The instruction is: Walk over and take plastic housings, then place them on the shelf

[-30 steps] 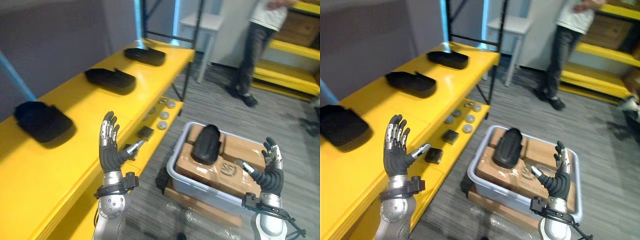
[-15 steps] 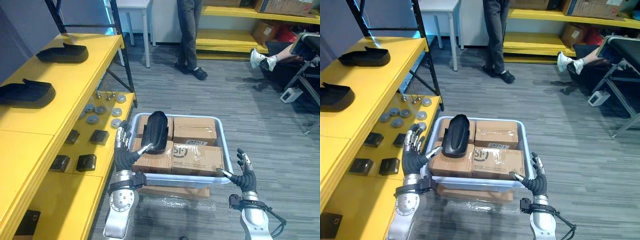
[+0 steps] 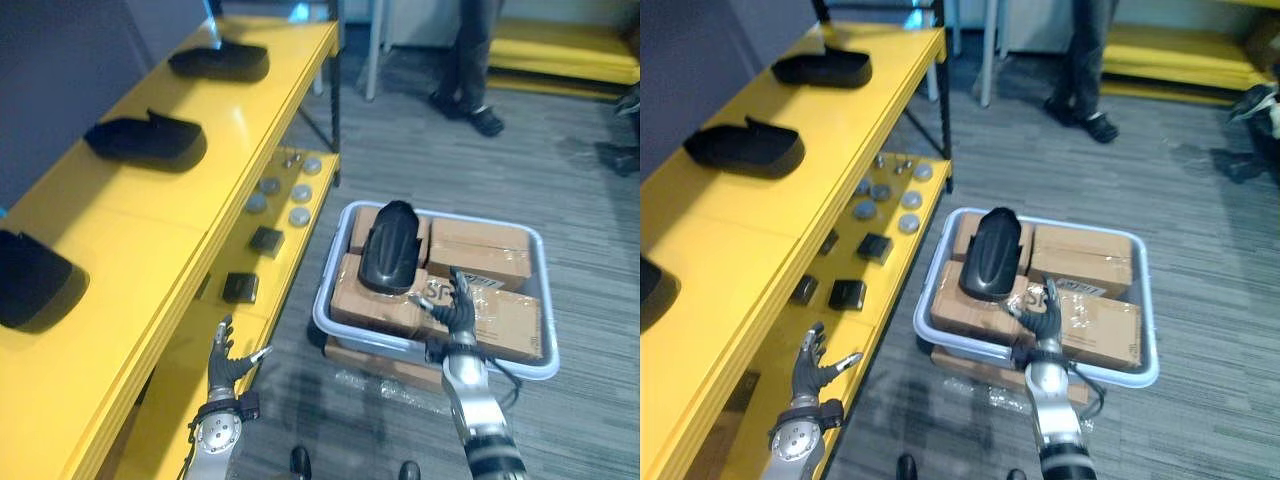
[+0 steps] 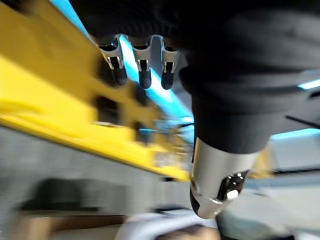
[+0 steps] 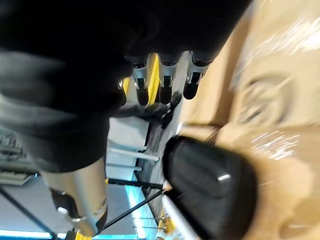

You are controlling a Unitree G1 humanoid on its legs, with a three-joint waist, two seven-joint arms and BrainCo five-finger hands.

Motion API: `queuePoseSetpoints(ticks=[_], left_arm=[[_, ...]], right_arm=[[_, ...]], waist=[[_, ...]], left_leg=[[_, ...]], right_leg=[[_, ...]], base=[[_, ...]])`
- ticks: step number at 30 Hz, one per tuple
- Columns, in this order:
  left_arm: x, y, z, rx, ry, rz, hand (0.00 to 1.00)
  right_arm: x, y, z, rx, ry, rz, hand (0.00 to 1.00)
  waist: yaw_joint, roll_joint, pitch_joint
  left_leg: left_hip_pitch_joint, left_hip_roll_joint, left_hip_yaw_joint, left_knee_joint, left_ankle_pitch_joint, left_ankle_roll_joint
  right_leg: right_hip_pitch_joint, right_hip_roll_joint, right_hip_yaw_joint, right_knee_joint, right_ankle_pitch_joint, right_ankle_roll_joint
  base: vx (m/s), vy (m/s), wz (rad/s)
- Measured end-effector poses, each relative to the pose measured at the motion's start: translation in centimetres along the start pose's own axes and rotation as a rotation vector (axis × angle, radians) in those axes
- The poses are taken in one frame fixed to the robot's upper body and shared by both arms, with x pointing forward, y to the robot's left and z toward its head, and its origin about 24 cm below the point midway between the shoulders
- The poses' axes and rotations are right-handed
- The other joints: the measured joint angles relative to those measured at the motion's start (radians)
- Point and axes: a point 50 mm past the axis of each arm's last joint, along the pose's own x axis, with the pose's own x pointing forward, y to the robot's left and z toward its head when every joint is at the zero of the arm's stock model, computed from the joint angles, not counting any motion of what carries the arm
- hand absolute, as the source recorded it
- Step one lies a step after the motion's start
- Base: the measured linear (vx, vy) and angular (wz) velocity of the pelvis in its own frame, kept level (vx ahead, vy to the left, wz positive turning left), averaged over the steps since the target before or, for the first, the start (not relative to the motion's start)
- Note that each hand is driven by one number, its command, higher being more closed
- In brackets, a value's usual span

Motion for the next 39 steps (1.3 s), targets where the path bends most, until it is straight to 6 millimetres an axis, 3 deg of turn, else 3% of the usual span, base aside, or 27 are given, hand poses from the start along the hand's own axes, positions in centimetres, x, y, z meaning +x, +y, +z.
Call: queuePoseSetpoints(ticks=[4, 7, 13, 23, 26, 28, 29, 30, 31, 34, 39], left_arm=[[-0.3, -1.4, -0.8, -0.045, 0.046, -0.116, 0.00], [-0.5, -2.2, -1.8, -0.072, 0.091, -0.193, 0.00], [0.7, -3.3, -2.5, -0.060, 0.140, -0.243, 0.00], [1.8, -4.0, -2.8, -0.055, 0.178, -0.226, 0.00], [2.1, -4.0, -2.7, -0.055, 0.180, -0.217, 0.00], [2.6, -4.3, -2.3, -0.058, 0.168, -0.213, 0.00], [2.5, -4.6, -2.4, -0.064, 0.174, -0.213, 0.00], [2.3, -5.0, -2.5, -0.076, 0.181, -0.217, 0.00], [2.6, -5.4, -2.1, -0.081, 0.169, -0.226, 0.00], [2.6, -5.4, -2.1, -0.084, 0.172, -0.215, 0.00], [2.5, -5.6, -2.1, -0.104, 0.176, -0.200, 0.00]], right_arm=[[5.5, -1.3, 6.2, -0.012, -0.110, -0.124, 0.00], [8.2, -2.4, 9.4, -0.046, -0.125, -0.175, 0.00], [10.7, -4.8, 10.8, -0.111, -0.041, -0.235, 0.00], [11.7, -8.6, 10.6, -0.233, 0.065, -0.315, 0.00], [11.7, -8.6, 10.6, -0.254, 0.069, -0.312, 0.00], [11.7, -9.1, 10.7, -0.262, 0.074, -0.327, 0.00], [11.8, -9.3, 10.8, -0.269, 0.073, -0.330, 0.00], [11.8, -9.6, 10.8, -0.278, 0.076, -0.338, 0.00], [11.8, -10.5, 10.6, -0.276, 0.096, -0.362, 1.00], [11.7, -11.1, 10.3, -0.258, 0.117, -0.395, 1.00], [11.7, -10.5, 9.4, -0.235, 0.159, -0.333, 1.00]], waist=[[0.026, 0.000, 0.085], [0.045, 0.006, 0.118], [0.080, 0.011, 0.142], [0.086, 0.029, 0.176], [0.088, 0.033, 0.179], [0.093, 0.035, 0.191], [0.092, 0.044, 0.187], [0.103, 0.063, 0.194], [0.104, 0.058, 0.198], [0.113, 0.059, 0.201], [0.104, 0.058, 0.201]], left_leg=[[-0.040, -0.007, -0.045, 0.015, 0.005, 0.006], [-0.079, 0.001, -0.059, 0.021, 0.008, 0.009], [-0.142, 0.006, -0.068, 0.031, 0.008, 0.010], [-0.201, 0.025, -0.093, 0.073, 0.008, 0.010], [-0.236, 0.034, -0.101, 0.136, 0.007, 0.010], [-0.370, 0.028, -0.139, 0.284, -0.024, 0.002], [-0.351, 0.017, -0.159, 0.156, 0.009, 0.017], [-0.332, 0.029, -0.172, 0.044, 0.098, 0.018], [-0.334, 0.009, -0.173, 0.021, 0.112, 0.029], [-0.317, 0.000, -0.166, 0.021, 0.112, 0.029], [-0.265, 0.018, -0.150, -0.014, 0.119, 0.021]], right_leg=[[-0.005, 0.001, -0.047, 0.000, 0.003, 0.000], [-0.038, 0.011, -0.047, 0.001, 0.027, 0.000], [-0.096, 0.017, -0.049, 0.004, 0.038, 0.000], [-0.148, 0.034, -0.049, 0.032, 0.065, -0.009], [-0.160, 0.036, -0.049, 0.041, 0.073, -0.018], [-0.159, 0.034, -0.046, 0.041, 0.075, -0.020], [-0.162, 0.037, -0.049, 0.039, 0.075, -0.019], [-0.158, 0.054, -0.045, 0.040, 0.058, 0.000], [-0.175, 0.034, -0.058, 0.047, 0.057, 0.001], [-0.166, 0.023, -0.074, 0.057, 0.056, 0.002], [-0.142, 0.039, -0.075, 0.057, 0.054, 0.004]], base=[[0.02, 0.007, 0.30], [0.01, 0.010, 0.07], [0.02, 0.017, 0.02], [0.04, 0.026, -0.03], [0.03, 0.032, -0.08], [-0.05, 0.065, 0.06], [-0.11, 0.100, -0.15], [-0.06, 0.083, -0.02], [-0.01, 0.085, 0.01], [0.07, 0.014, 0.05], [0.05, -0.031, -0.13]])
